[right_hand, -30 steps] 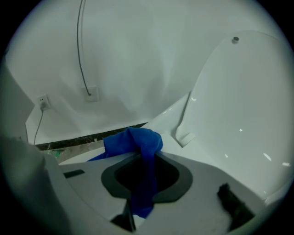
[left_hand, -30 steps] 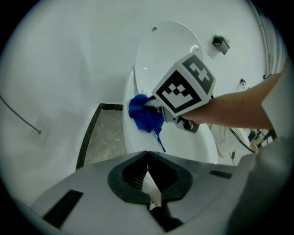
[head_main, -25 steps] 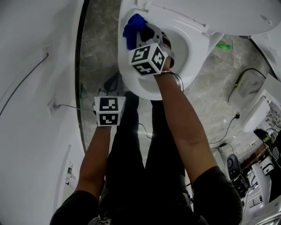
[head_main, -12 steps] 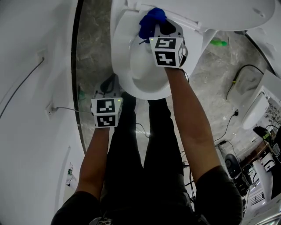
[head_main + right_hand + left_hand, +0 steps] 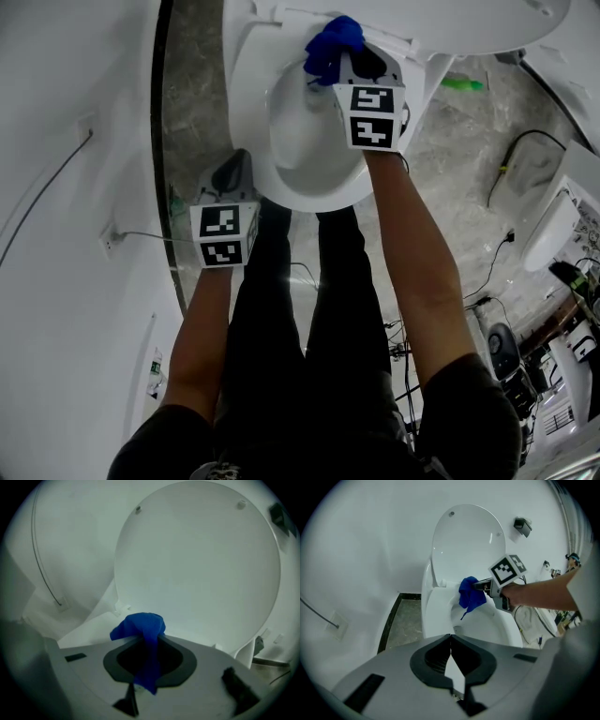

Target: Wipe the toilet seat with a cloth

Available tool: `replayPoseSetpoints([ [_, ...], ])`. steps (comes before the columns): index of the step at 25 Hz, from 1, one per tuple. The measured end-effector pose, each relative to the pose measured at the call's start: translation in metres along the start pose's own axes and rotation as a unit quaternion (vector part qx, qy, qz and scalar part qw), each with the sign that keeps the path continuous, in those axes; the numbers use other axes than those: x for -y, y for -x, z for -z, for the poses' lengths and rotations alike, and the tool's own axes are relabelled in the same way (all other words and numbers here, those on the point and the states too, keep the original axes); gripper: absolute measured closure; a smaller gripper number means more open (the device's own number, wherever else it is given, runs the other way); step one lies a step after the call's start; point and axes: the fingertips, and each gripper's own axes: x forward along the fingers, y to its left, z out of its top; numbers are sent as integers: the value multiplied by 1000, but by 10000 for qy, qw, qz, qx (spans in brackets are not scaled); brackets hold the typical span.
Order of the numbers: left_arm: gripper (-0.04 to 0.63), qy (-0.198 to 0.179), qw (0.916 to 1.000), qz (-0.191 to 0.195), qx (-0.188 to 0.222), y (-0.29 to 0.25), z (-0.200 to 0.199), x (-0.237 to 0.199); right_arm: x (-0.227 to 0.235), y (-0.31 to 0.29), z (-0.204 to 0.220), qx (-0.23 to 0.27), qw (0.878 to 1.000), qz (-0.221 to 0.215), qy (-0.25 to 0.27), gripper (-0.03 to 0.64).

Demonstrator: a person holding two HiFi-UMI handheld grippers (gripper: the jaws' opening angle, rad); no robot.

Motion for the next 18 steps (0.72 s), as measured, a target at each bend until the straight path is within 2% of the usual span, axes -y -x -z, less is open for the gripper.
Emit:
replayPoseSetpoints([
  [4,585,26,9998,105,153,0,-10,8,-25,49,-5,567,9974,-440,-32,560],
  [10,586,-66,9983,284,503,11,-33,20,-46,157,0,1385,9879,-399,-579,560],
  [15,584,-234,9960,437,750,51,-66,34,-53,244,-1,1328,9870,-41,-900,560],
  [18,586,-380,9940,523,877,85,-91,46,-47,285,-11,1311,9874,111,-882,560],
])
